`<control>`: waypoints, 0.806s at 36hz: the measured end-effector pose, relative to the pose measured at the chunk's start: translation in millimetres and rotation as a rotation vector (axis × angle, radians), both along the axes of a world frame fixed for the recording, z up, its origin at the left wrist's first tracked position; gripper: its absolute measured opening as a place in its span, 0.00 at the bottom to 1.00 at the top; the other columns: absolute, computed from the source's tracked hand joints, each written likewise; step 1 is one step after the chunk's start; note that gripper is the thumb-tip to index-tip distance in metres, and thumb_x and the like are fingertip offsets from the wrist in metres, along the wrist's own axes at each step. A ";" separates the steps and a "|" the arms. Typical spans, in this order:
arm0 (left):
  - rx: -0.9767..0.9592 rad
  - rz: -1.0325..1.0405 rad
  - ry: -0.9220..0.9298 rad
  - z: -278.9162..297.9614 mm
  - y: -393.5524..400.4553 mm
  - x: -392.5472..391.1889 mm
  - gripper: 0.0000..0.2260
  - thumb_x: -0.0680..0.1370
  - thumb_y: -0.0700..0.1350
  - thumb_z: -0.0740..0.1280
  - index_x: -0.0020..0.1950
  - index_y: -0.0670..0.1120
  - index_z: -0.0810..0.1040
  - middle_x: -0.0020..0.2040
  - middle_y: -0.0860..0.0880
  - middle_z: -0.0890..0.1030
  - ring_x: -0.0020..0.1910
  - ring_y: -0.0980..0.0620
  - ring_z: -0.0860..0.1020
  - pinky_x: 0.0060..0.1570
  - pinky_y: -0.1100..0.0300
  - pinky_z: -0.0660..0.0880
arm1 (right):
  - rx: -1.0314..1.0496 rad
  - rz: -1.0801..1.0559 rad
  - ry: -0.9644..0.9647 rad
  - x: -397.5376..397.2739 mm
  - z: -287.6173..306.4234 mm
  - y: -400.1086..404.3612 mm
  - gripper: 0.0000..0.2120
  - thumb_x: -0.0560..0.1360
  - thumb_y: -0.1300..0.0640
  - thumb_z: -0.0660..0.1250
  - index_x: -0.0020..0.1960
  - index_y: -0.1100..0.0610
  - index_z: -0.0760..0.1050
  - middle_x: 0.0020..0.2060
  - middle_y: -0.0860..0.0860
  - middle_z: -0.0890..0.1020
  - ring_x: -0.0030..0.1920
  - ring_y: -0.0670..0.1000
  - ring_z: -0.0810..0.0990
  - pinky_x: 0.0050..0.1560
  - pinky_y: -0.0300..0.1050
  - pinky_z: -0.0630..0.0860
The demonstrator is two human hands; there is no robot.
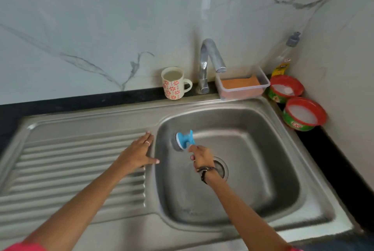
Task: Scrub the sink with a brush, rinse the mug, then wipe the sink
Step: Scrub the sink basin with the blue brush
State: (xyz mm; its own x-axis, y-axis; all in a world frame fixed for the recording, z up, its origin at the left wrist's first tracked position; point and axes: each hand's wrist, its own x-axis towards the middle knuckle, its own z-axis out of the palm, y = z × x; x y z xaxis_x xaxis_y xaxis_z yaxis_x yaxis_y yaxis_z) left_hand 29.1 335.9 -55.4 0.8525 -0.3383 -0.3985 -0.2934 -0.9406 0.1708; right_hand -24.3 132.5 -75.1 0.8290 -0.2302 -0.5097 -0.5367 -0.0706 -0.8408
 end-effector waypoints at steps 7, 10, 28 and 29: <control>0.074 -0.114 0.129 5.4 14.5 16.8 0.56 0.63 0.63 0.74 0.77 0.42 0.43 0.77 0.44 0.42 0.76 0.51 0.47 0.73 0.62 0.48 | 0.242 -0.117 0.098 49.9 -6.0 44.0 0.16 0.79 0.57 0.57 0.33 0.59 0.67 0.26 0.52 0.65 0.13 0.42 0.63 0.16 0.31 0.57; 0.067 -0.106 0.123 2.8 15.5 19.3 0.57 0.62 0.60 0.76 0.77 0.43 0.44 0.77 0.45 0.42 0.76 0.51 0.47 0.73 0.61 0.49 | 0.039 0.014 0.154 43.2 -25.9 51.6 0.12 0.76 0.55 0.58 0.34 0.54 0.66 0.28 0.50 0.67 0.26 0.48 0.67 0.27 0.41 0.62; 0.220 -0.057 0.146 7.1 -6.2 20.1 0.57 0.63 0.52 0.78 0.77 0.43 0.40 0.78 0.46 0.42 0.76 0.48 0.50 0.72 0.53 0.58 | 0.233 -0.167 0.241 59.8 -60.4 61.4 0.16 0.77 0.64 0.56 0.31 0.56 0.62 0.15 0.48 0.65 0.13 0.45 0.63 0.17 0.32 0.58; 0.226 -0.060 0.152 7.8 -6.8 20.7 0.57 0.63 0.52 0.78 0.77 0.42 0.39 0.77 0.46 0.41 0.76 0.48 0.49 0.72 0.53 0.58 | 0.204 -0.145 0.269 49.9 -68.2 64.4 0.17 0.77 0.66 0.55 0.31 0.56 0.61 0.13 0.46 0.63 0.12 0.44 0.62 0.16 0.30 0.57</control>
State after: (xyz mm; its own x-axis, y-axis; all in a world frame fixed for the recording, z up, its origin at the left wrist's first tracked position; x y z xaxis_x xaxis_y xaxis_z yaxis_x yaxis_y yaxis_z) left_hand 49.8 329.1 -47.5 0.7584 -0.2742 -0.5913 -0.3367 -0.9416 0.0048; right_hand 25.6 196.9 -143.3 0.6252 -0.2068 -0.7526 -0.7325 0.1775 -0.6572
